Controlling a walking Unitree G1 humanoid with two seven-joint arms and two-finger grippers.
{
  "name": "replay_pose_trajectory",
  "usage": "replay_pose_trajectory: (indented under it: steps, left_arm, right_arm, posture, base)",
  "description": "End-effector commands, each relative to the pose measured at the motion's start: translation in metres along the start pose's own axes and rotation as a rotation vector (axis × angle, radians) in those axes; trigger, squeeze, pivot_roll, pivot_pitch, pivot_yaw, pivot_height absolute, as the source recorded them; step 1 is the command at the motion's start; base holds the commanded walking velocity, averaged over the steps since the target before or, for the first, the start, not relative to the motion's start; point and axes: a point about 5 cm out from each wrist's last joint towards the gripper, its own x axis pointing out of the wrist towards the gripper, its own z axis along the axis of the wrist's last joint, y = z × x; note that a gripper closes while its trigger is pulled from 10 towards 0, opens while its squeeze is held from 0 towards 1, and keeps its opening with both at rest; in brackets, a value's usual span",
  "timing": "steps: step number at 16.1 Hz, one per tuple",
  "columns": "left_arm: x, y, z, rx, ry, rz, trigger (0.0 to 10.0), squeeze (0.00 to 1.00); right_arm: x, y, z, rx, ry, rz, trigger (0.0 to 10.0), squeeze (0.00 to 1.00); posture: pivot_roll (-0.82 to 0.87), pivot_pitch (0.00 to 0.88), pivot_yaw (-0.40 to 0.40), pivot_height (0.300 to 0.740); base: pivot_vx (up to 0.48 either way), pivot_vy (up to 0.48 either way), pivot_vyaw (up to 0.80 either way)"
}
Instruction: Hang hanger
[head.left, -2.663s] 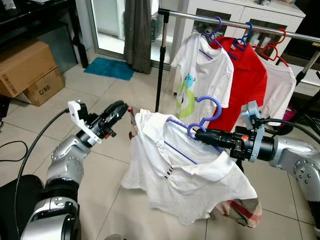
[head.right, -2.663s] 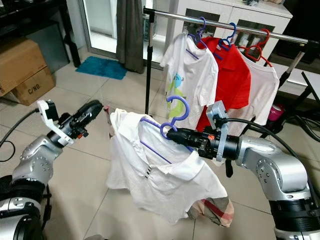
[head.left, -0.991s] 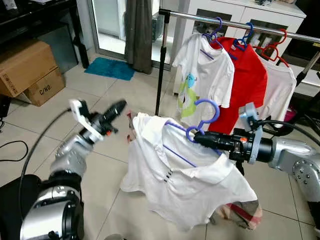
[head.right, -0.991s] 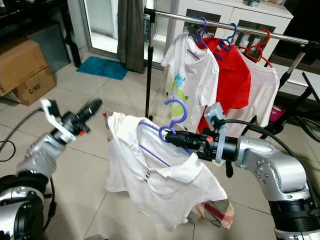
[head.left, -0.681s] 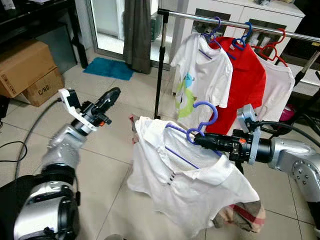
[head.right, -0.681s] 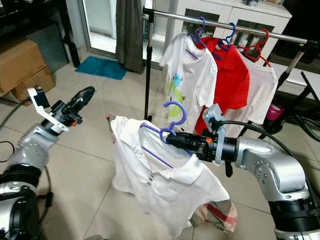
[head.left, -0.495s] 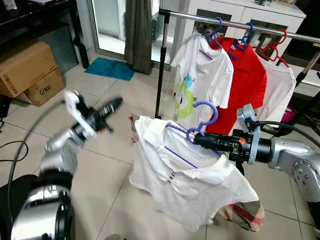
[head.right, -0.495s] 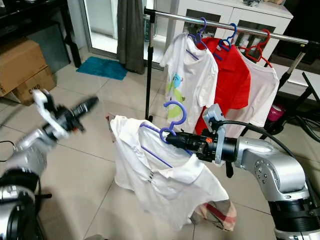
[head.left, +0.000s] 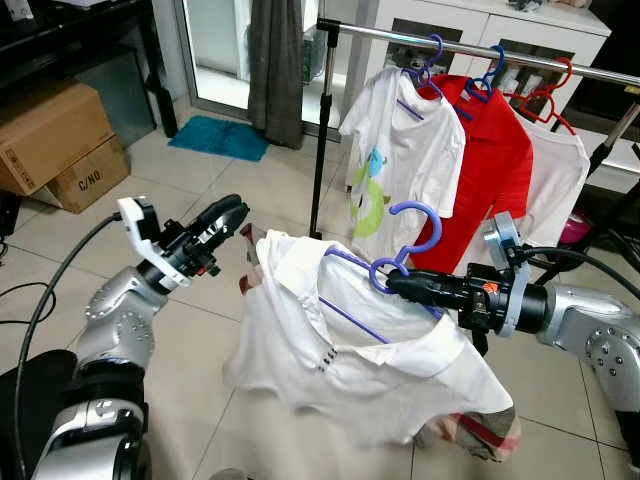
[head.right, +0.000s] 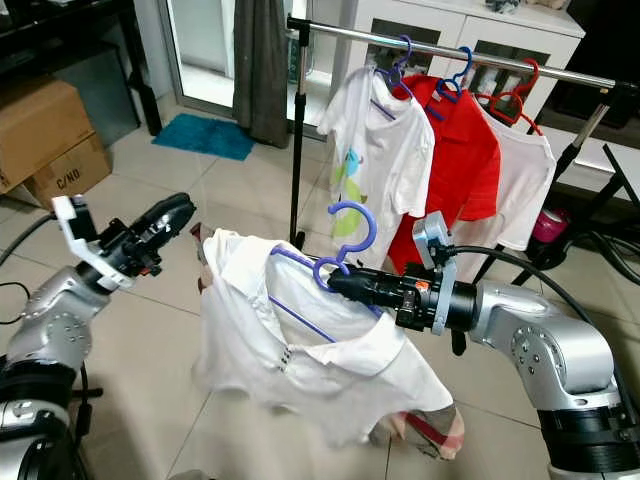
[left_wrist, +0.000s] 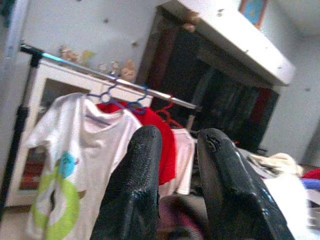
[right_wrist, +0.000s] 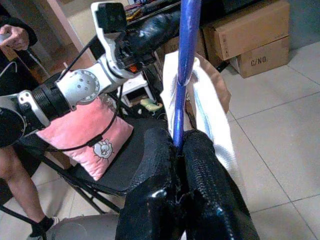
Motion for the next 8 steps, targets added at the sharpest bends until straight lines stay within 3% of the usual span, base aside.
replay_pose_trajectory:
  steps: [1, 5, 6, 8]
  left_arm:
    - [0.002, -0.004, 0.003, -0.001, 0.007, -0.042, 10.0, 1.0]
    - [-0.007, -0.002, -0.005, 0.041, 0.096, -0.013, 10.0, 0.96]
    - [-0.012, 0.001, -0.005, 0.054, 0.105, 0.025, 10.0, 0.06]
    - [-0.022, 0.005, -0.003, 0.043, 0.106, 0.062, 10.0, 0.0]
  right_arm:
    - [-0.003, 0.0, 0.005, -0.018, -0.012, 0.01, 10.0, 0.0]
    - [-0.002, 0.003, 0.006, -0.02, -0.014, 0.025, 10.0, 0.0]
    - [-0.002, 0.003, 0.006, -0.023, -0.016, 0.029, 10.0, 0.0]
    - [-0.003, 0.005, 0.007, -0.027, -0.019, 0.032, 10.0, 0.0]
  posture:
    - [-0.17, 0.0, -0.046, 0.74]
    - [-0.17, 0.0, -0.047, 0.74]
    - [-0.17, 0.0, -0.044, 0.74]
    - [-0.17, 0.0, -0.041, 0.74]
  base:
    - [0.0, 0.0, 0.0]
    - [0.0, 0.0, 0.0]
    - [0.0, 0.0, 0.0]
    - [0.0, 0.0, 0.0]
